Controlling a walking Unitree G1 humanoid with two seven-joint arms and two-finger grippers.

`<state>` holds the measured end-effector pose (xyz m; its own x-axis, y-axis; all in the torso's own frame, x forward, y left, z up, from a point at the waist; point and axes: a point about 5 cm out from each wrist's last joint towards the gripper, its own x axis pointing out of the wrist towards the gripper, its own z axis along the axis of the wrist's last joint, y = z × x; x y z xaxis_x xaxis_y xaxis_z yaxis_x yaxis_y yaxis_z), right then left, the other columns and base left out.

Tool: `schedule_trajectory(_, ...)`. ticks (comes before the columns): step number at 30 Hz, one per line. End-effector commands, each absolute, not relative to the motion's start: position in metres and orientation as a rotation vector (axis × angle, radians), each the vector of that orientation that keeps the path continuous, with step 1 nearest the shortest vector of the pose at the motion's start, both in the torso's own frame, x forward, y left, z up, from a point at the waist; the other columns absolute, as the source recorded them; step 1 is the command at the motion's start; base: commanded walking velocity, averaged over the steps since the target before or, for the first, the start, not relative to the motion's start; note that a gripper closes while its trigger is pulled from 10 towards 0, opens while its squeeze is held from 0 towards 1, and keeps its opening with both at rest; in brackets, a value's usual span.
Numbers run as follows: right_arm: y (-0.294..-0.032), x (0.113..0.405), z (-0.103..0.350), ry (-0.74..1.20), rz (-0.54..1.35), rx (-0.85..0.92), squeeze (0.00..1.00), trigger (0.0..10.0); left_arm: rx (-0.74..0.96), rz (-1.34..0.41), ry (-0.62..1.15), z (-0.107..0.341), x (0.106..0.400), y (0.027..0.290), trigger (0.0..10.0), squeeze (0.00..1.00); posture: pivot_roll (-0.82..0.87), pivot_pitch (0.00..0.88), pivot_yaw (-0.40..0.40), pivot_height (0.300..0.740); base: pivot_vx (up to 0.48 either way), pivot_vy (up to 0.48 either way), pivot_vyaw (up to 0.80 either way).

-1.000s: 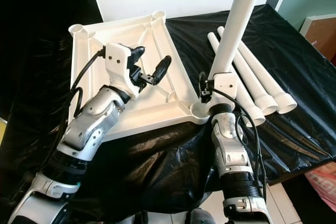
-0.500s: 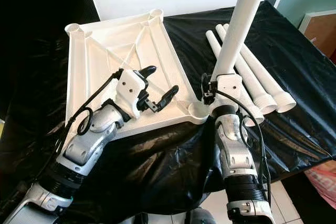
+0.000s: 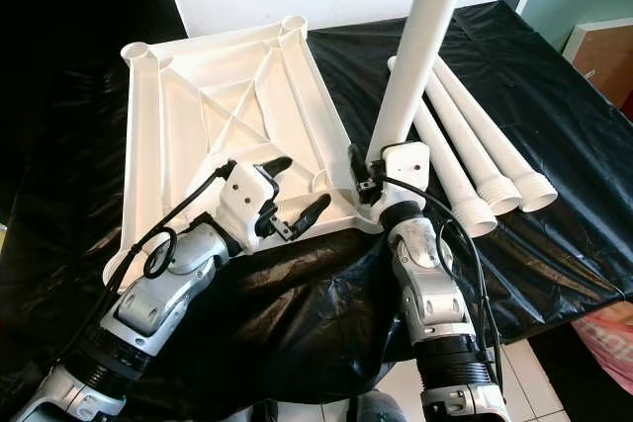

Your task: Building children table

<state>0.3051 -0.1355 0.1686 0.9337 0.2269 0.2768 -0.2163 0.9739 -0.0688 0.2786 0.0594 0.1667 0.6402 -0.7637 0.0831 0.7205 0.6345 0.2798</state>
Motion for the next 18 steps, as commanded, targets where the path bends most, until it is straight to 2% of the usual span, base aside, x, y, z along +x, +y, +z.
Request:
schedule_trajectory(1, -0.134, 0.302, 0.169, -0.300, 0.242, -0.044, 0.00, 10.0, 0.245, -1.013, -0.160, 0.161, 0.268, 0.053, 10.0, 0.00, -0.01, 0.143, 0.008, 0.740, 0.000, 0.000, 0.00)
schedule_trajectory(18, -0.146, 0.292, 0.147, -0.213, 0.255, -0.082, 0.00, 10.0, 0.174, -1.060, -0.098, 0.161, 0.259, 0.055, 10.0, 0.00, -0.01, 0.137, -0.001, 0.740, 0.000, 0.000, 0.00)
